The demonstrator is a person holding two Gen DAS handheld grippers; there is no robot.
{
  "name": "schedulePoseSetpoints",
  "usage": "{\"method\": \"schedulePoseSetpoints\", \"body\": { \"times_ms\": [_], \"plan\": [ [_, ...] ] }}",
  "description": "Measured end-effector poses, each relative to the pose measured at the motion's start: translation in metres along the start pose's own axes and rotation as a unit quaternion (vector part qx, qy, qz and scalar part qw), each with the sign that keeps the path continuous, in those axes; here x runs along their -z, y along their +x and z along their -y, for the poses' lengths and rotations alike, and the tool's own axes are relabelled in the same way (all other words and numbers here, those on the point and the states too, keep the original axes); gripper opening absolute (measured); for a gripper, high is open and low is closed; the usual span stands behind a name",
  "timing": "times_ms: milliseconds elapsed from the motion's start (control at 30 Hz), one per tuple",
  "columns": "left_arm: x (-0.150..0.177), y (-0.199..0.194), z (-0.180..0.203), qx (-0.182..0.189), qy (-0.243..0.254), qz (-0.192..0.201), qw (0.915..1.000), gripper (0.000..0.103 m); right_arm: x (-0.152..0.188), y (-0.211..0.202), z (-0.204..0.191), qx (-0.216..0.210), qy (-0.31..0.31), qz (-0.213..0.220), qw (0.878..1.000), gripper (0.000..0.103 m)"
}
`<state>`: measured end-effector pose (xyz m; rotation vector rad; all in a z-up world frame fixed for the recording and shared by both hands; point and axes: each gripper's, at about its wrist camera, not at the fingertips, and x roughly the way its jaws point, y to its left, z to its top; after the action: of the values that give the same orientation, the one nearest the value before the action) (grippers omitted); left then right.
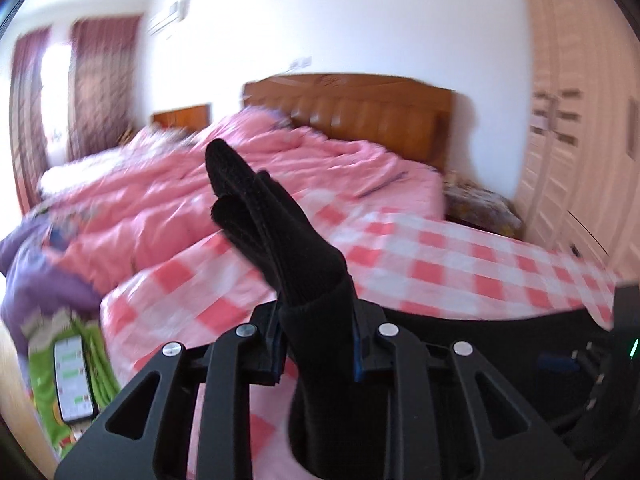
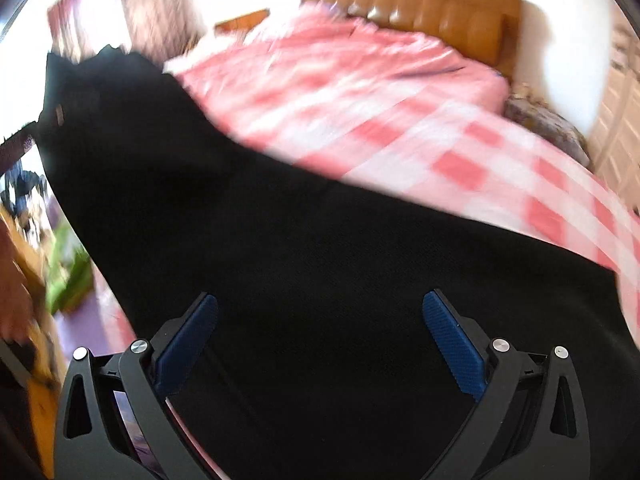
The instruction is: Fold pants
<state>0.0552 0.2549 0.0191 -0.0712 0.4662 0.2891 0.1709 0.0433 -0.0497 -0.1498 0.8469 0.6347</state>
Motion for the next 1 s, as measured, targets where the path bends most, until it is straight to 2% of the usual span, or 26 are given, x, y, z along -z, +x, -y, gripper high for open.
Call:
{"method": "schedulePoseSetpoints", "body": {
  "times_ms": [100,200,300,333,400,467,500,533,567,600,667,700,767,800,833,900,933,967,1000],
  "plan": [
    [0.006,-0.019,0.047,0.024,0.058,0.022,0.9978,0.023,0.015,-0.034,0.040,0.012,0.051,0.033,0.998,0.099],
    [0.026,-0.036,0.097,0.048,0.125,0.035,0.9903,0.023,0.037,-0.067,0.086,0.038,0.106,0.058,0.992,0.099],
    [0.061,-0.044,0.145,0.073,0.210,0.036,0.9743,0.023,0.064,-0.096,0.125,0.055,0.165,0.082,0.981,0.099],
    [0.076,-0.043,0.162,0.083,0.241,0.030,0.9665,0.023,0.073,-0.103,0.140,0.056,0.189,0.089,0.976,0.099],
    [0.100,-0.037,0.183,0.106,0.285,0.006,0.9527,0.023,0.086,-0.110,0.158,0.044,0.228,0.094,0.968,0.099],
    [0.123,-0.026,0.197,0.138,0.324,-0.031,0.9354,0.025,0.099,-0.112,0.172,0.025,0.264,0.092,0.960,0.099],
    [0.135,-0.024,0.202,0.140,0.348,-0.038,0.9264,0.029,0.100,-0.110,0.175,0.018,0.272,0.090,0.958,0.099],
    [0.140,-0.025,0.203,0.136,0.363,-0.028,0.9216,0.034,0.101,-0.108,0.175,0.013,0.276,0.089,0.957,0.099],
    [0.145,-0.029,0.203,0.143,0.377,-0.017,0.9150,0.054,0.103,-0.108,0.176,0.009,0.276,0.089,0.957,0.099],
    [0.147,-0.038,0.199,0.174,0.383,-0.012,0.9073,0.074,0.103,-0.108,0.175,0.006,0.275,0.089,0.957,0.099],
    [0.146,-0.054,0.188,0.220,0.381,0.003,0.8980,0.087,0.100,-0.105,0.166,-0.009,0.272,0.090,0.958,0.099],
    [0.144,-0.063,0.179,0.238,0.377,0.012,0.8948,0.088,0.100,-0.106,0.164,-0.016,0.269,0.092,0.959,0.099],
    [0.137,-0.070,0.163,0.251,0.358,0.013,0.8992,0.088,0.095,-0.105,0.153,-0.039,0.256,0.100,0.961,0.099],
    [0.130,-0.072,0.151,0.259,0.338,0.009,0.9048,0.088,0.092,-0.104,0.143,-0.058,0.242,0.105,0.963,0.099],
    [0.120,-0.069,0.134,0.265,0.303,0.001,0.9155,0.088,0.089,-0.104,0.136,-0.073,0.231,0.108,0.964,0.099],
    [0.105,-0.060,0.102,0.251,0.237,-0.012,0.9386,0.088,0.084,-0.101,0.115,-0.108,0.201,0.108,0.968,0.097],
    [0.096,-0.051,0.076,0.233,0.190,-0.018,0.9536,0.088,0.082,-0.097,0.103,-0.131,0.186,0.106,0.968,0.092],
    [0.092,-0.046,0.060,0.221,0.160,-0.022,0.9618,0.088,0.081,-0.092,0.093,-0.154,0.178,0.101,0.967,0.082],
    [0.089,-0.039,0.038,0.209,0.131,-0.030,0.9687,0.087,0.080,-0.088,0.085,-0.169,0.176,0.093,0.965,0.077]
  ]
}}
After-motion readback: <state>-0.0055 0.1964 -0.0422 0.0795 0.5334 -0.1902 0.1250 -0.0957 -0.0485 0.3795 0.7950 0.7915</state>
